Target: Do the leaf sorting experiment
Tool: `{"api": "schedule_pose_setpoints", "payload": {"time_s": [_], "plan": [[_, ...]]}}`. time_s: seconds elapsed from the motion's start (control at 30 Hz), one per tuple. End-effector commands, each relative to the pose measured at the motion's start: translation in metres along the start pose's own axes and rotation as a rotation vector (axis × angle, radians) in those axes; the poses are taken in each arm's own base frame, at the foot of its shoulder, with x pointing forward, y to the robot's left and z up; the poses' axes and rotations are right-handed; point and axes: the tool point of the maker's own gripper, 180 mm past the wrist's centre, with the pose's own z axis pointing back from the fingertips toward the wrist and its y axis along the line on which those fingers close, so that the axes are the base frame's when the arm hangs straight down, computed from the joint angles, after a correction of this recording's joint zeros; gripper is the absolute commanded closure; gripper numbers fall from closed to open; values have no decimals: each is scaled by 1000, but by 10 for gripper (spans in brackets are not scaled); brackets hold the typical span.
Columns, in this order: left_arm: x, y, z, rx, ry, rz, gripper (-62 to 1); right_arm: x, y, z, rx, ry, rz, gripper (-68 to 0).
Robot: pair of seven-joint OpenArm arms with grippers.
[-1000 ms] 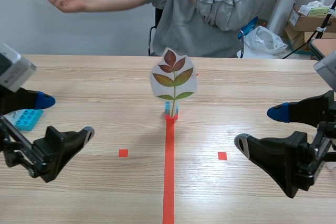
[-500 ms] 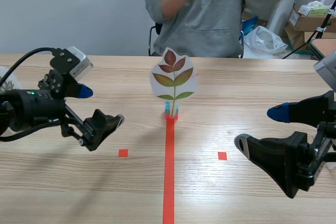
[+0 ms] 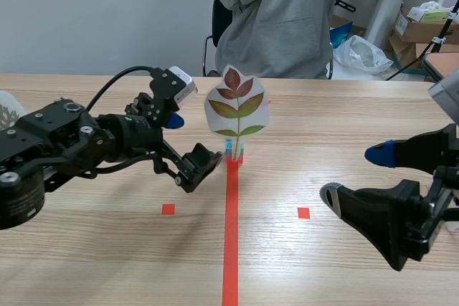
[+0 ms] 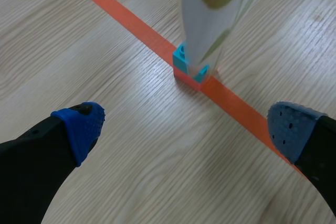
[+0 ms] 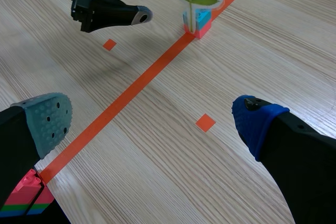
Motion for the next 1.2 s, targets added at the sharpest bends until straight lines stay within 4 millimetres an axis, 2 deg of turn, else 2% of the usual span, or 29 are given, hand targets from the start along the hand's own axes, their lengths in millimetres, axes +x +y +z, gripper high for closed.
{"api": "schedule_pose_setpoints", "payload": {"time_s": [0.0,0.47,0.7,1.03,1.17], "plan": [[19,0,-4,0,-49,-14,-623,13,-3,2,2,-29,28,-634],[41,-26,-29,-44,-98,4,-619,13,-3,2,2,-29,28,-634],[48,-33,-33,-54,-114,13,-344,13,-3,2,2,-29,28,-634],[48,-33,-33,-55,-114,13,-46,13,-3,2,2,-29,28,-634],[48,-33,-33,-55,-114,13,-30,13,-3,2,2,-29,28,-634]]}}
